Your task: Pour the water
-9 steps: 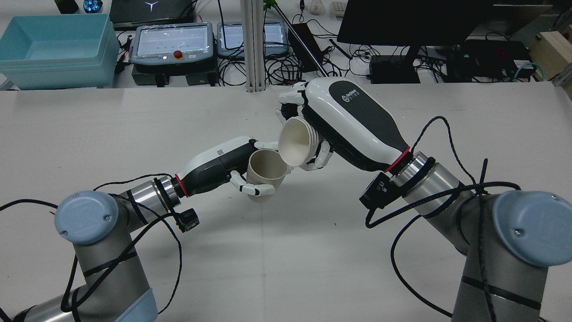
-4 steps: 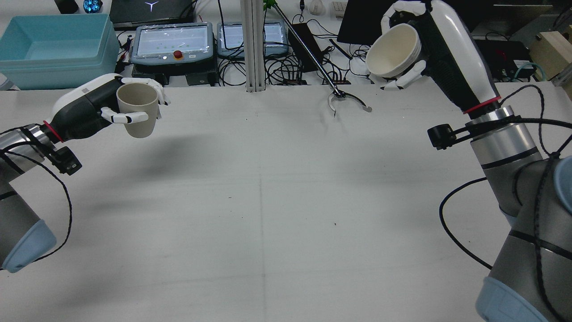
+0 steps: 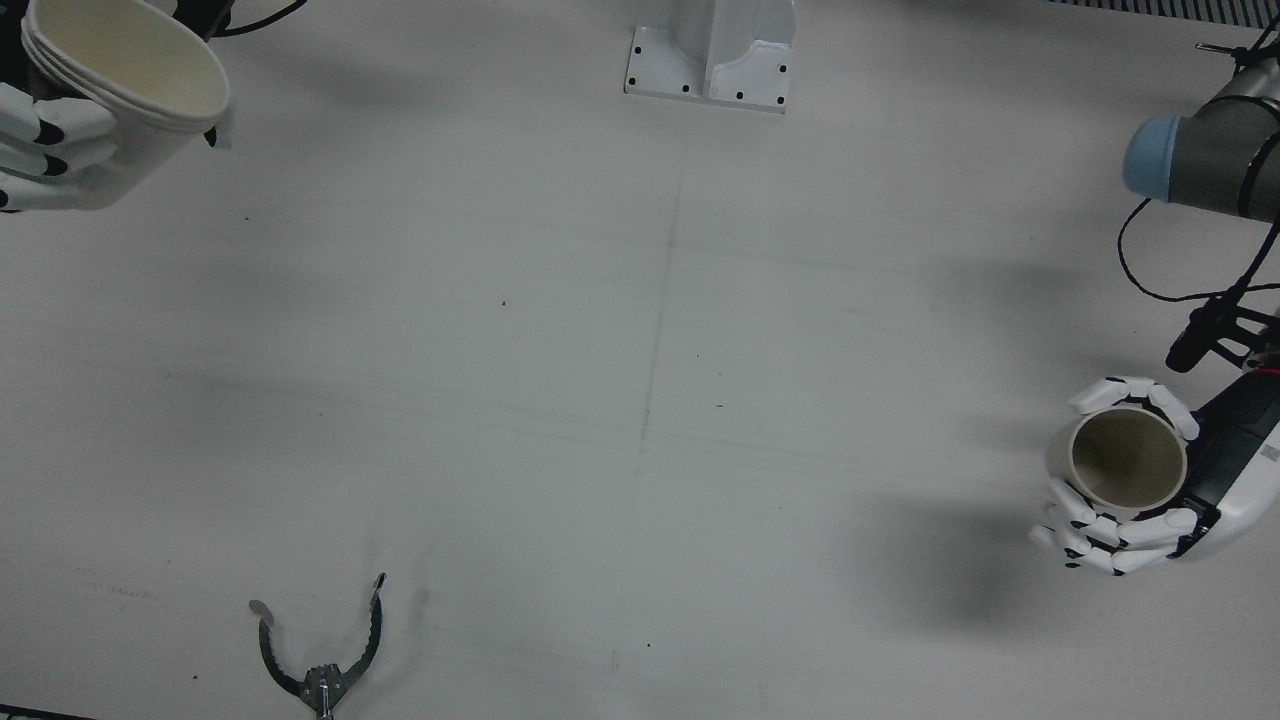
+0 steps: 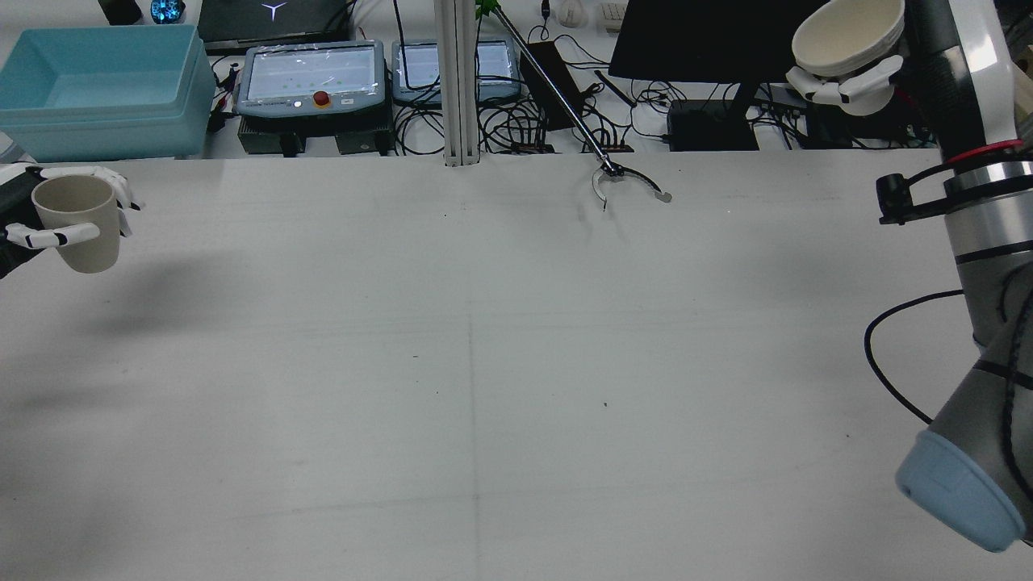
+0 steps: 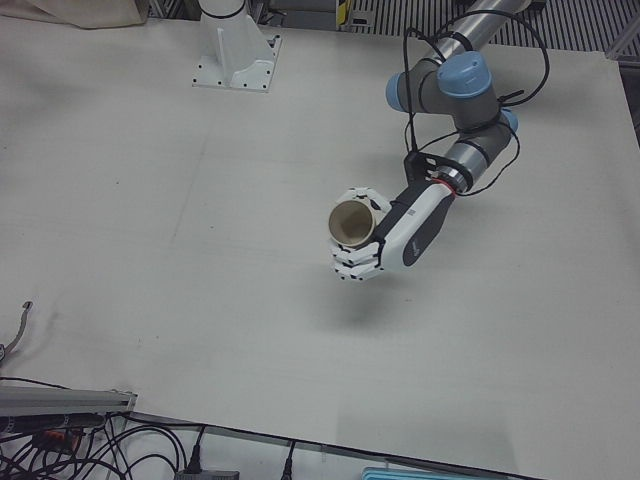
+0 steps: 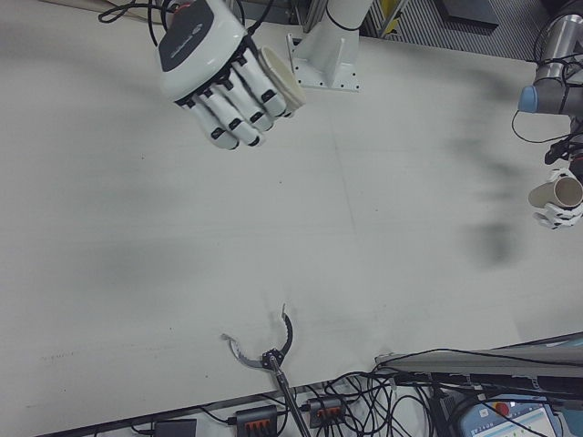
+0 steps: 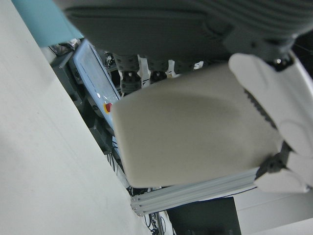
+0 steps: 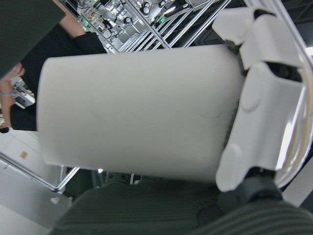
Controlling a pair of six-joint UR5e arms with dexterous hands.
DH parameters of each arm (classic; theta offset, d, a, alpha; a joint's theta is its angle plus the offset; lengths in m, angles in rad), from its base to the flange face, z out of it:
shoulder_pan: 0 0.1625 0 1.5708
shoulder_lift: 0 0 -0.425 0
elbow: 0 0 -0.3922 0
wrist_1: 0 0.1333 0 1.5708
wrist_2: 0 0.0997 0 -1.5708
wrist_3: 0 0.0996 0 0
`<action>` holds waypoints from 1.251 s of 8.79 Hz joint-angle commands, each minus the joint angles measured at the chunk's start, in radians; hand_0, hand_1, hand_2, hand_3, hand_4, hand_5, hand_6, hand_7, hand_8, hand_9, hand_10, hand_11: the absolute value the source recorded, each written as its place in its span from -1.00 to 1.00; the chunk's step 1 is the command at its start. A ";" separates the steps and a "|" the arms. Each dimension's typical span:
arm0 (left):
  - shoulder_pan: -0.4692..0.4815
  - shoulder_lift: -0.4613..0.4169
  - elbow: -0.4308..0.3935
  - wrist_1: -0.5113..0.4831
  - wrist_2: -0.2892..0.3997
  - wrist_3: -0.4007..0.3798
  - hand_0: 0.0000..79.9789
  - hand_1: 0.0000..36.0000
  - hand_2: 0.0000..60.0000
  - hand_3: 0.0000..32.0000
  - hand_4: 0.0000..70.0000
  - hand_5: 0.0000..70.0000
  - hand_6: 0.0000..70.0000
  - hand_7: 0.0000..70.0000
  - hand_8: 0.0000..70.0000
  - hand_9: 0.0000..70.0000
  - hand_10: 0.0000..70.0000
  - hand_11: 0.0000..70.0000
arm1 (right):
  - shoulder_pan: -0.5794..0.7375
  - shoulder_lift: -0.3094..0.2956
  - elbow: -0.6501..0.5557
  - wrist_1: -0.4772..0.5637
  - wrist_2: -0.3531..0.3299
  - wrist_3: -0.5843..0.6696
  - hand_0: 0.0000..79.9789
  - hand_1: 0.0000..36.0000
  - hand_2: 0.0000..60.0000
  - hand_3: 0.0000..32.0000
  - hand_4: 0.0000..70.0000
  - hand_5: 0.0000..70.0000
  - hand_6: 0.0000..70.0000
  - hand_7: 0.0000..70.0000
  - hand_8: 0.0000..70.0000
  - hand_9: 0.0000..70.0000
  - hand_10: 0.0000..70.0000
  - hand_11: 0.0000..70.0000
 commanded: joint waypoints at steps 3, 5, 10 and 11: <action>-0.017 0.155 0.098 -0.156 -0.077 -0.079 -0.23 -0.03 1.00 -1.00 0.23 0.34 -0.32 0.58 -0.33 0.11 -0.12 0.26 | 0.015 -0.017 -0.495 0.167 0.081 0.633 0.41 1.00 1.00 -1.00 0.93 1.00 0.91 0.66 0.30 0.53 0.36 0.96; -0.014 0.154 0.100 -0.158 -0.130 -0.092 -0.18 -0.01 1.00 -1.00 0.24 0.35 -0.31 0.60 -0.31 0.13 -0.10 0.29 | -0.010 -0.014 -0.553 0.236 0.082 0.661 0.36 1.00 1.00 -1.00 0.89 1.00 0.95 0.66 0.41 0.68 0.43 1.00; -0.012 0.153 0.169 -0.215 -0.132 -0.082 -0.05 -0.01 1.00 -1.00 0.20 0.34 -0.31 0.59 -0.33 0.11 -0.11 0.28 | -0.103 -0.015 -0.816 0.402 0.084 0.770 0.32 0.76 1.00 -1.00 0.79 1.00 0.96 0.59 0.49 0.77 0.47 1.00; -0.011 0.155 0.199 -0.247 -0.133 -0.078 -0.03 -0.05 1.00 -1.00 0.17 0.32 -0.32 0.58 -0.33 0.10 -0.10 0.29 | -0.103 -0.015 -0.821 0.403 0.084 0.776 0.31 0.73 1.00 -1.00 0.79 1.00 0.96 0.60 0.49 0.78 0.48 1.00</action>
